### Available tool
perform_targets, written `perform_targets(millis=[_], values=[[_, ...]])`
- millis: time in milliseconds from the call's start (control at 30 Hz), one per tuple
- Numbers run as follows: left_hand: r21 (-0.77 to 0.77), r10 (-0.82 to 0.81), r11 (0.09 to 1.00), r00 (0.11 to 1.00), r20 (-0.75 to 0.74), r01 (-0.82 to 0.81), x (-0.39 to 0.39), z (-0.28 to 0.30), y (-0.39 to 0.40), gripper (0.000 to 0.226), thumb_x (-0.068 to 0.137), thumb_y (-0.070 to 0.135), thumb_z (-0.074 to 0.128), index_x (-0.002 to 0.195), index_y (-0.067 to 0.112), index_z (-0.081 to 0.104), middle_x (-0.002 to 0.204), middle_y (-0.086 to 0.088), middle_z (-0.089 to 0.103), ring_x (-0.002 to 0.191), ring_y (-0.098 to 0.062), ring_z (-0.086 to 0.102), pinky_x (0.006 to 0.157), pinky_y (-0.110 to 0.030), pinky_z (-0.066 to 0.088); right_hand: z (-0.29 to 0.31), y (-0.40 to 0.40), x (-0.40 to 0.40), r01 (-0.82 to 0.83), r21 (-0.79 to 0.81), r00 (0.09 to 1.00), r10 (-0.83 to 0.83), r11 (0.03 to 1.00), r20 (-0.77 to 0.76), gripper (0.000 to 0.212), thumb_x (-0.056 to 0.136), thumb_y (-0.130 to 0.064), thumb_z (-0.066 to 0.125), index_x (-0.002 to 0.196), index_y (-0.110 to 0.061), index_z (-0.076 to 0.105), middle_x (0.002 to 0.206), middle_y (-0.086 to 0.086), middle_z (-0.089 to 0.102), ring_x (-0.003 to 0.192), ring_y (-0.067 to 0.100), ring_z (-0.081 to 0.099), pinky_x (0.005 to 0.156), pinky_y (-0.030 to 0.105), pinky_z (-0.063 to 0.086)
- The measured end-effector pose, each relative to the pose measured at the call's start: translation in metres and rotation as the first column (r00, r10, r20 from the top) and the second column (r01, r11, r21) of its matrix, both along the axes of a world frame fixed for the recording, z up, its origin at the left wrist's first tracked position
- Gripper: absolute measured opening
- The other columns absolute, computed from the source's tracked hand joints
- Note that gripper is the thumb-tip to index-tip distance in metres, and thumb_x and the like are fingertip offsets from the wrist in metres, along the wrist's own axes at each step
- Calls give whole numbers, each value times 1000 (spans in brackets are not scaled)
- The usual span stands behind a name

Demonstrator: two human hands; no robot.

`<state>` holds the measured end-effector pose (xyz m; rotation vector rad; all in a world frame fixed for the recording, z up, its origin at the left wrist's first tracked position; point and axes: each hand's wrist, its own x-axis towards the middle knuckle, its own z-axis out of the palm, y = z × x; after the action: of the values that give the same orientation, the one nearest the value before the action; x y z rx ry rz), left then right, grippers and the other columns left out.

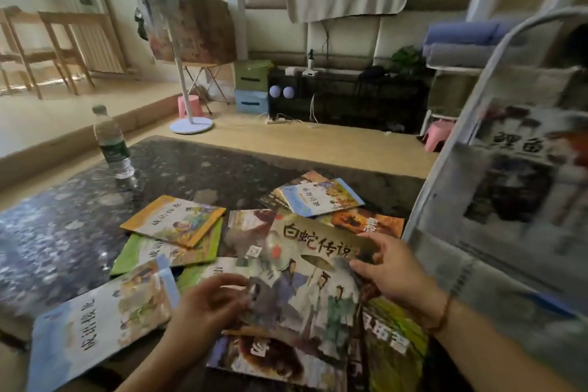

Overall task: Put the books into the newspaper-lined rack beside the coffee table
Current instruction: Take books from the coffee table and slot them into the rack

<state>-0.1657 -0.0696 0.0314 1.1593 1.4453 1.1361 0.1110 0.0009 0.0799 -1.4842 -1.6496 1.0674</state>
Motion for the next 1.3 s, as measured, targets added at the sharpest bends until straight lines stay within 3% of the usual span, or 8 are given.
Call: perform_targets(millis=[167,233,367,433,600,867,1100,1300], values=[[72,-92,993,995,-44,95,69,17,21,28,64,14,80,86,31,76,72,-13,73,61,-15,64,55,-26,53,29,-18,67,83,64,988,-91,994,121,32,80,-12,76,103,-29,62,92,-13,66,87,10,65,73,21,54],[134,-106,985,994,-23,108,102,30,36,28,73,-1,81,86,24,77,75,-16,74,61,-14,67,54,-24,54,59,-19,96,63,216,959,-119,974,259,33,79,-19,77,104,-33,63,97,-15,66,93,9,64,80,23,52],[277,-139,952,990,11,130,177,82,72,24,79,-5,75,91,16,71,79,-11,75,70,-21,70,63,-33,57,147,-15,147,-9,521,729,-351,854,587,43,84,-36,70,124,-33,57,106,-8,66,96,15,61,79,31,52],[347,-172,926,985,27,152,216,115,92,19,85,2,70,97,17,68,86,-5,76,79,-23,73,70,-39,59,188,-8,170,-38,647,650,-473,762,595,41,85,-38,68,124,-31,56,104,-4,66,94,20,62,76,33,52],[515,-166,846,986,10,137,294,182,135,24,91,12,66,112,20,60,101,5,71,89,-5,68,70,-18,55,250,18,221,32,788,554,-667,614,497,39,84,-43,69,118,-28,59,98,0,66,90,24,61,76,33,49],[463,-221,828,943,-248,316,336,183,149,64,92,27,64,147,27,29,120,13,52,100,0,54,71,-13,48,226,40,259,-15,875,443,-781,484,440,42,84,-51,64,118,-27,61,97,4,65,97,26,54,88,40,37],[456,-195,824,925,-327,335,335,166,151,56,90,29,66,139,27,40,126,9,57,107,-4,58,87,-33,57,186,34,254,-104,910,349,-842,401,411,40,73,-43,79,104,-22,69,80,4,67,84,28,56,79,41,40],[453,-206,786,869,-449,420,334,169,150,31,92,24,64,117,31,48,97,25,56,81,23,54,57,-3,46,156,33,254,-146,859,282,-812,490,511,48,77,-48,73,119,-24,64,97,0,72,96,29,54,82,41,33]])
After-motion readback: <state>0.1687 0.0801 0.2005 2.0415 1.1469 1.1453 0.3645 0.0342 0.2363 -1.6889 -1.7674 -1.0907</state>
